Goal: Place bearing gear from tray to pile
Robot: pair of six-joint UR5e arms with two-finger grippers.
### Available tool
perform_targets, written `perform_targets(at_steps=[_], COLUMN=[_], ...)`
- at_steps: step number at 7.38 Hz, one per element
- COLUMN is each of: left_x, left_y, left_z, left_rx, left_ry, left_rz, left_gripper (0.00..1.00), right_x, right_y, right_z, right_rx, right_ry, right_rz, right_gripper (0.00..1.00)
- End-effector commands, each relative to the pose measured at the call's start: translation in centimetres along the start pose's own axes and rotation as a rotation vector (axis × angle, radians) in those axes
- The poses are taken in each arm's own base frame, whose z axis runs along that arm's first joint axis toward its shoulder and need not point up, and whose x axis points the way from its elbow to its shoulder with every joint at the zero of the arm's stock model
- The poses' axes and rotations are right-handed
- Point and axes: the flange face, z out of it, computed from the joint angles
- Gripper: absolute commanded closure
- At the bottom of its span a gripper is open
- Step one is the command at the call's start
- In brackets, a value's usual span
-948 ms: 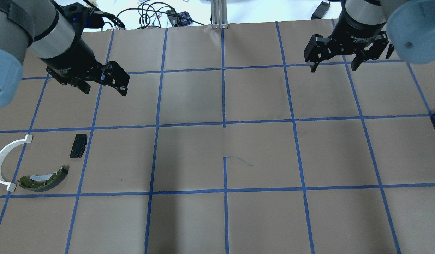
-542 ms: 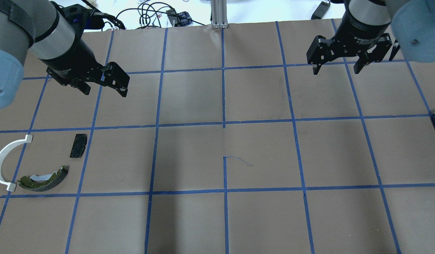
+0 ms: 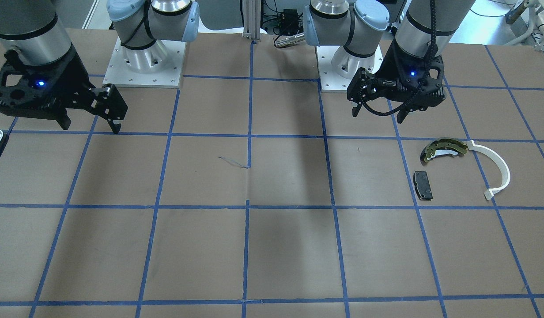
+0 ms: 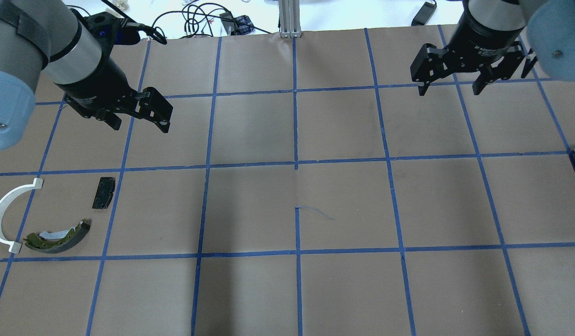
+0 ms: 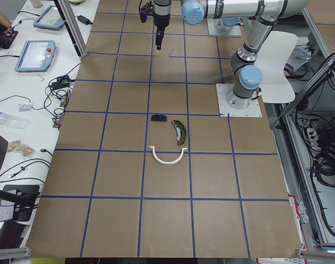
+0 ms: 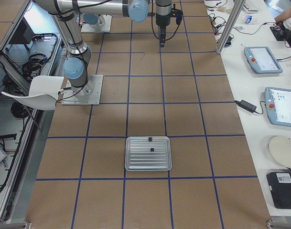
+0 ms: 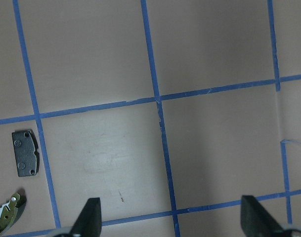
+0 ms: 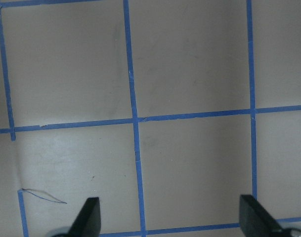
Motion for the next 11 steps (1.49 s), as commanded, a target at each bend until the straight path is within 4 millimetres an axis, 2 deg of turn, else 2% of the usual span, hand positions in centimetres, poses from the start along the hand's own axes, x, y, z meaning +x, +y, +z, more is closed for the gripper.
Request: perform_targets(at_steps=[1,3,5,7,8,9,10,11], left_x=[0.0,-0.1,0.0,0.0,-0.1,-0.1,-0.1,-0.1], left_y=[-0.1,-0.1,0.0,0.0,-0.2,-0.1,-0.1,-0.2], left_z=[0.2,0.2,0.2,0.2,0.5,0.4,0.5,0.6], left_rx=[-0.004,-0.005,-0.006,-0.005,-0.01,-0.009,-0.012,-0.012], left_ry=[0.002,0.001,0.001,0.001,0.003,0.002,0.004,0.004], left_rz=[-0.001,-0.001,-0.001,-0.001,0.0,0.001,0.0,0.0], left_gripper=[0.0,0.0,0.0,0.0,0.0,0.0,0.0,0.0], right_x=[7.6,20.4,33.7,42.0,45.7,48.0,50.5,52.9], right_y=[-1.3,-1.3,-1.8,-2.8,-2.0,-2.1,-1.7,-0.7], right_z=[-0.3,1.6,8.5,16.0,19.5,22.2,26.1,28.8], right_rx=[0.015,-0.009,-0.047,-0.029,-0.035,-0.006,0.002,0.006], right_ry=[-0.038,-0.023,-0.038,-0.012,-0.028,-0.005,0.007,0.032], right_rz=[-0.023,-0.056,0.034,-0.083,-0.078,-0.142,-0.15,-0.132], right_gripper=[0.0,0.0,0.0,0.0,0.0,0.0,0.0,0.0])
